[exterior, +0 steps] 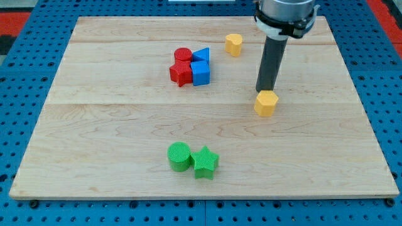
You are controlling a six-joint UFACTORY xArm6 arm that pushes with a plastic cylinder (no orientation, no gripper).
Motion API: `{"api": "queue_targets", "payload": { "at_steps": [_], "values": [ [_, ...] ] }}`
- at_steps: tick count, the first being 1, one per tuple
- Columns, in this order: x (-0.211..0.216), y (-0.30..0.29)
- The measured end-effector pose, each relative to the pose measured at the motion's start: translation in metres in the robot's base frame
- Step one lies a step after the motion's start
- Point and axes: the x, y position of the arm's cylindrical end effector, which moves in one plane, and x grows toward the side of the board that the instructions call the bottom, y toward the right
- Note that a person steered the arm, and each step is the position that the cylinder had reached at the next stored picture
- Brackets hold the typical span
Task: Slide the yellow hexagon towards the bottom center of the board
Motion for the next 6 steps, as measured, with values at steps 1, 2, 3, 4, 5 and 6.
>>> {"api": "queue_targets", "payload": {
  "at_steps": [1,2,3,4,5,6],
  "values": [
    [0.025,0.000],
    [0.047,0.009],
    [0.064,0.022],
    [0.082,0.027],
    [0.100,0.028],
    [0.119,0.035]
  ]
}}
